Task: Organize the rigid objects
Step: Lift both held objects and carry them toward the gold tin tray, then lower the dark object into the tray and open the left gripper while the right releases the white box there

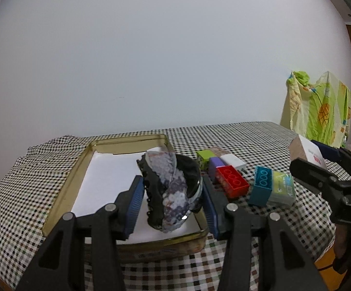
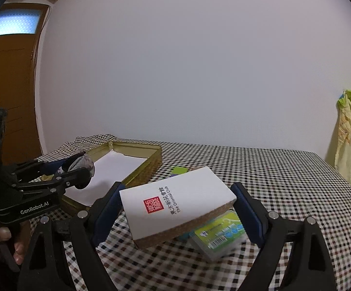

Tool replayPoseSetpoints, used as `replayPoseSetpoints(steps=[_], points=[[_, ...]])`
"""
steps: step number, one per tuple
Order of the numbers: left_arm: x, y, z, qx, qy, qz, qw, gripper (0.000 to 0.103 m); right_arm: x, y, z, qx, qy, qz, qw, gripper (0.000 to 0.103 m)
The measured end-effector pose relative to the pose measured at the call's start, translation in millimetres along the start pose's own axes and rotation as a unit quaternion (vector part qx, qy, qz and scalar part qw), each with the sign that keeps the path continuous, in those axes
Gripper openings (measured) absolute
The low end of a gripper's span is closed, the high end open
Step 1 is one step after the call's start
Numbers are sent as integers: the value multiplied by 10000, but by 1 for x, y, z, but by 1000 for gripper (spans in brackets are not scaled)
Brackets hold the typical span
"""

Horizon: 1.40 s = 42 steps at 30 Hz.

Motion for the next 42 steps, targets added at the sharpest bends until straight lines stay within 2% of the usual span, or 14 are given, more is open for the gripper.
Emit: replayPoseSetpoints(steps=[14,22,32,37,42], points=[[5,-2,-39,-282,290,-89,9991,46,23,9,-15,-98,278,-262,9992,89],[17,-4,-66,-427,368,-386,9977,46,45,29,-33,-182,555,-508,9970,89],[31,7,-93,-396,534,-519,9964,46,73,58,-50,-251,851,-859,9923,89],[44,11,-104,-488,415,-735,9952,46,94,67,-54,-229,833,-1020,9910,89],[51,20,-117,-447,511,-836,9942,46,118,72,-62,-323,779,-1181,9894,89]])
Point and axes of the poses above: each gripper's, at about its wrist camera, not at the fingertips, and x roughly the way its jaws point, z to its right, y to its top, the point moved 6 cm from there along x, roughly the way its jaws point, and after that the axes turned 4 degrees about x, right-handed, at the moved point
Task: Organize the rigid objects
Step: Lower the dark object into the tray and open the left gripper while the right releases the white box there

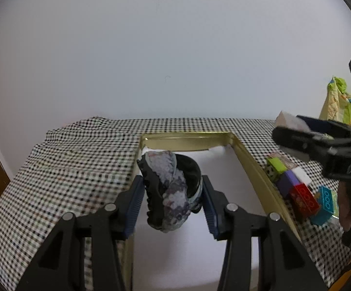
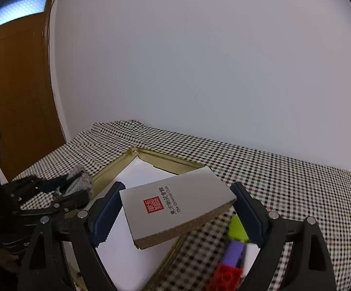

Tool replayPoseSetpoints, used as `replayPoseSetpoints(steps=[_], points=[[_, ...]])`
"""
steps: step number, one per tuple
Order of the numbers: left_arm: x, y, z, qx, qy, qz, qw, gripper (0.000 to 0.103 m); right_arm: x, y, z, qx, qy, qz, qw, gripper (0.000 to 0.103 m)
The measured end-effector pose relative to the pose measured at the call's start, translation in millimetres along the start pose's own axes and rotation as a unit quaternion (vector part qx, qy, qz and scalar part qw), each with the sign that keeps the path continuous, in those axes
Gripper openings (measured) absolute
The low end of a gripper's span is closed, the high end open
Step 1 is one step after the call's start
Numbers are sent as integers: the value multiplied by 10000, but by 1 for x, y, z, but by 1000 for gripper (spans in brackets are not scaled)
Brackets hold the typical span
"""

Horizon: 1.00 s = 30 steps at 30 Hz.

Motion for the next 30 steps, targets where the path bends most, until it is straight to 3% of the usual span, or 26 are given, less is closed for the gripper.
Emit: replayPoseSetpoints(steps=[16,30], points=[[32,27,-9,167,139,-553,9982,46,65,-2,-4,-108,-119,-667,9976,89],[60,30,-7,407,293,-934,9944,46,86,-10,-7,-119,-119,-921,9956,90]])
Point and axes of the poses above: each gripper's, at about its wrist camera, not at the fingertips, and x roughly the way its jaws point, z to its right, y to its top, the point moved 6 cm from there along x, roughly the way its jaws point, and after that the axes turned 4 degrees about x, right-handed, at the moved point
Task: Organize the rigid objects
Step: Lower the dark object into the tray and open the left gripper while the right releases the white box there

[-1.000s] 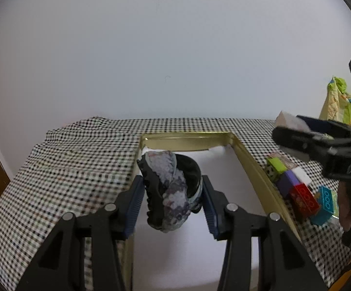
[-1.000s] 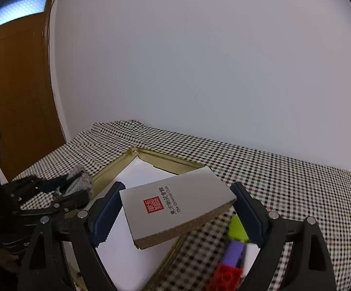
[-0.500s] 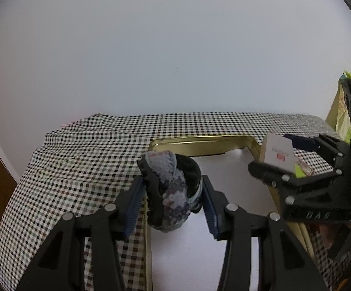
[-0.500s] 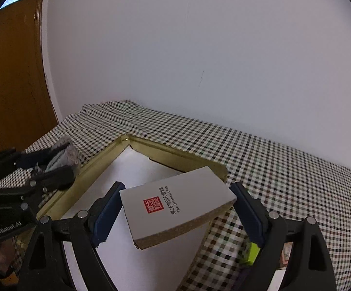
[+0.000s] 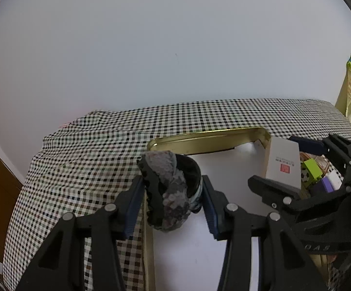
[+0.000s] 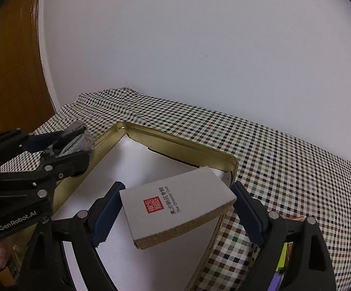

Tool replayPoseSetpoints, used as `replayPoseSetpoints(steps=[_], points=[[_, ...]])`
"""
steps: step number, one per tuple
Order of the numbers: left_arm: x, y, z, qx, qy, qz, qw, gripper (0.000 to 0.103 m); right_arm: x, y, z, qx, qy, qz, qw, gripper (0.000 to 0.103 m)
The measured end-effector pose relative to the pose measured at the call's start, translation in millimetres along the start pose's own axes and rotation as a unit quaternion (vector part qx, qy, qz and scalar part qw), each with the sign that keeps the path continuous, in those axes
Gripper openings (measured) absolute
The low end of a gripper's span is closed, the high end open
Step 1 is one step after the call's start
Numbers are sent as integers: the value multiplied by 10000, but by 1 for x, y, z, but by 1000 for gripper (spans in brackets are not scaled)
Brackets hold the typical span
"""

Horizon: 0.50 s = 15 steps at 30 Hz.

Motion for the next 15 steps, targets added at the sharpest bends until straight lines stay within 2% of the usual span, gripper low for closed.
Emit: replayPoseSetpoints(steps=[15], points=[[9,-1,0,16,30,-253,9997,46,4,-3,-5,-64,30,-247,9997,90]])
Point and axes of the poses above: each gripper's, at about its wrist camera, not at the fingertips, and x roughly the way its jaws point, z to its right, y to its top, the point moved 6 cm from there along x, roughly the way its jaws point, and after that the axes turned 4 degrees about x, right-handed, at the moved point
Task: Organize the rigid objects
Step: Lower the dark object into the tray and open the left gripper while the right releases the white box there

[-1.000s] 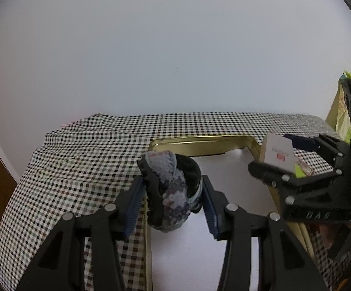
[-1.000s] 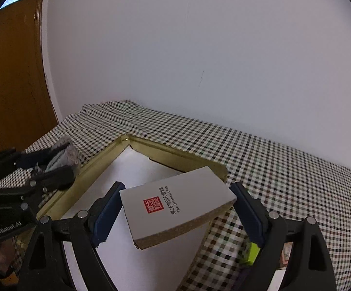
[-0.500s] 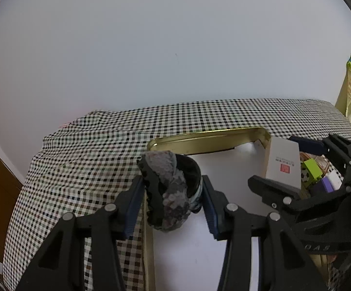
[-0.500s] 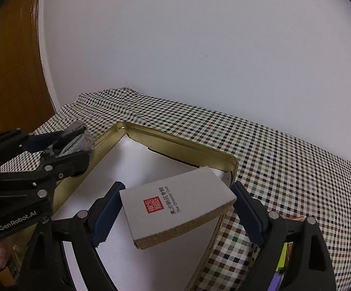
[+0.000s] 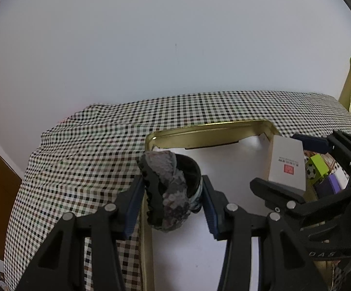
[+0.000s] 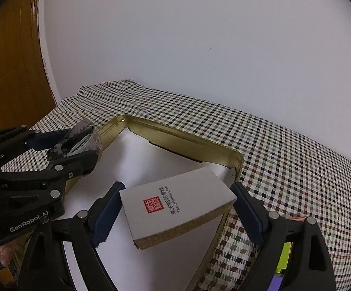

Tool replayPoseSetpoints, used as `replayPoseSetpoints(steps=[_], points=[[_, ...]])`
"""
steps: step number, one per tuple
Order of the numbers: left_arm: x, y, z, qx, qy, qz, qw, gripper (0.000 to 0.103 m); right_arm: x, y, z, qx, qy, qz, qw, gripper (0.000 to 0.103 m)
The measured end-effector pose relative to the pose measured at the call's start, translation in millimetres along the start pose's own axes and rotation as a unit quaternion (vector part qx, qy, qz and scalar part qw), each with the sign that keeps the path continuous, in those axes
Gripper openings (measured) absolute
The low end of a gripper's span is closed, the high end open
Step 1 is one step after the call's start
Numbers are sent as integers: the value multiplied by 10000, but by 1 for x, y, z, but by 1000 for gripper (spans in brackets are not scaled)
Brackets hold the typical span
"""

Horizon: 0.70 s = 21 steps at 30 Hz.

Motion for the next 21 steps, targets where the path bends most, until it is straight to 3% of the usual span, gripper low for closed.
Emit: replayPoseSetpoints(steps=[21], points=[[9,1,-2,112,115,-117,9998,49,9,-3,1,21,19,-215,9998,90]])
Point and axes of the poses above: each gripper's, at about its wrist camera, not at the fingertips, and x roughly the way its jaws point, z to its right, y to its top, the point moved 6 cm from there along x, roughly the way its jaws point, and after that the axes turned 4 degrees about x, right-handed, at the moved point
